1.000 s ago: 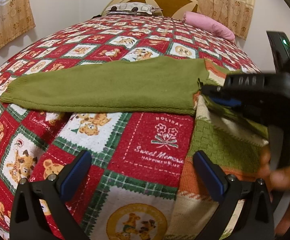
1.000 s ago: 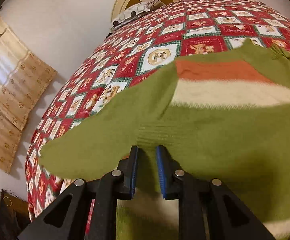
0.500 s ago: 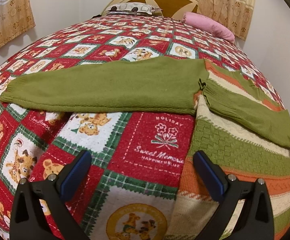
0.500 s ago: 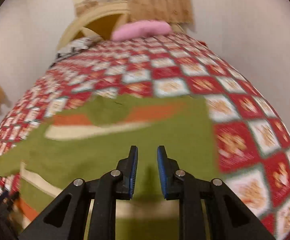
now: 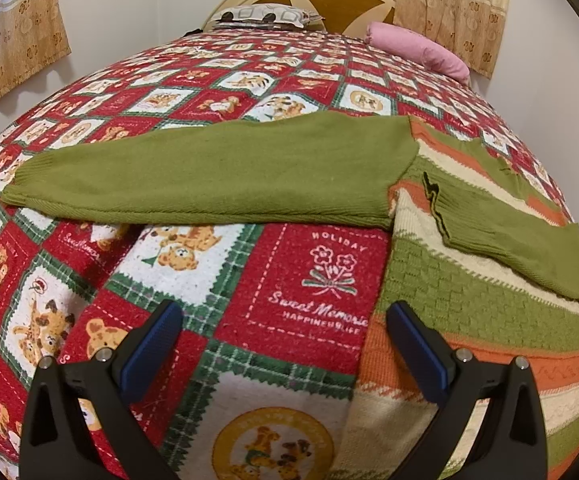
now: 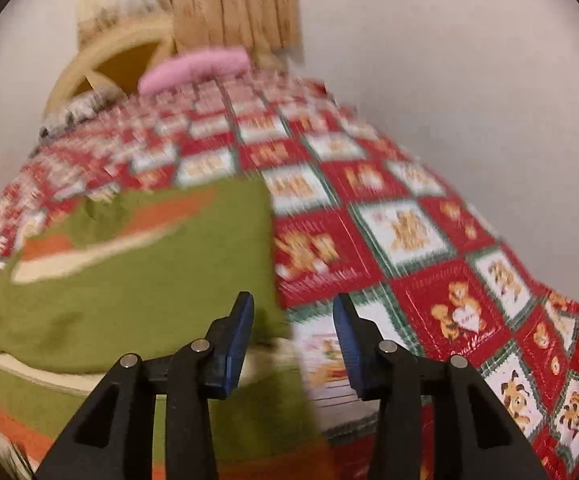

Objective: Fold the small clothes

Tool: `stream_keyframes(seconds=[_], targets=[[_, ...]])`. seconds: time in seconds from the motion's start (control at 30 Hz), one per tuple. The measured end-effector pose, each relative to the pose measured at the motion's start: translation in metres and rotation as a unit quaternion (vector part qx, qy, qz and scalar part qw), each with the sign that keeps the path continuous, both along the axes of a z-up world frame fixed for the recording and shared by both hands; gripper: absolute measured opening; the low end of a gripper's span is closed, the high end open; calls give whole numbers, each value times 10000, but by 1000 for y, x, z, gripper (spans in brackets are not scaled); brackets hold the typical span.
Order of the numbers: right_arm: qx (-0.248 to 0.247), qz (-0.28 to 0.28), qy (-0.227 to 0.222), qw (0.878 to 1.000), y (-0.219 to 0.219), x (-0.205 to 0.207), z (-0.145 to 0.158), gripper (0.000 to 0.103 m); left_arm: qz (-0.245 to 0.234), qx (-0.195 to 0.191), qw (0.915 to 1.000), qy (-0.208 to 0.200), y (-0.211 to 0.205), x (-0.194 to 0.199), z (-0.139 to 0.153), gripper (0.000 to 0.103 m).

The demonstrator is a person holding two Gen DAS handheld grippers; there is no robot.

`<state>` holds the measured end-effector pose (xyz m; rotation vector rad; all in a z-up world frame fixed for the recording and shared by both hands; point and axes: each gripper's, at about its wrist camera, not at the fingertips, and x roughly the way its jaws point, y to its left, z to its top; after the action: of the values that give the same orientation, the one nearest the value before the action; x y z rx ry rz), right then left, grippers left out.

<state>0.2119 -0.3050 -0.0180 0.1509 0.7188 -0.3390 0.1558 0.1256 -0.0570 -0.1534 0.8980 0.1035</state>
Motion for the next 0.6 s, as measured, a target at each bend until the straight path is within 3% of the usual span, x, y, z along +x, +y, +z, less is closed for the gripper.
stream_keyframes(seconds=[0.13,0.23,0.33,0.43,0.53,0.6], targets=[[385,1343,155,9901,75,22,-1,41,3,2,10000,3,1,0,0,103],[618,2464,249,9669,155,44,-6,39,3,10,10000,4,0,0,0,103],[757,3009,489,9494,217,68,-15,38,2,7,10000,2,0,0,0,103],[1003,3290,1240,9308,270,100,-49,30,3,-1,10000,0,0,1,0,103],[119,3202,995,9420,306,118,-53,30,2,38,10000,29,-2,1,0,103],[336,3054,972,9467,308,129,-53,30,0,18,10000,30,-1,1,-1,103]])
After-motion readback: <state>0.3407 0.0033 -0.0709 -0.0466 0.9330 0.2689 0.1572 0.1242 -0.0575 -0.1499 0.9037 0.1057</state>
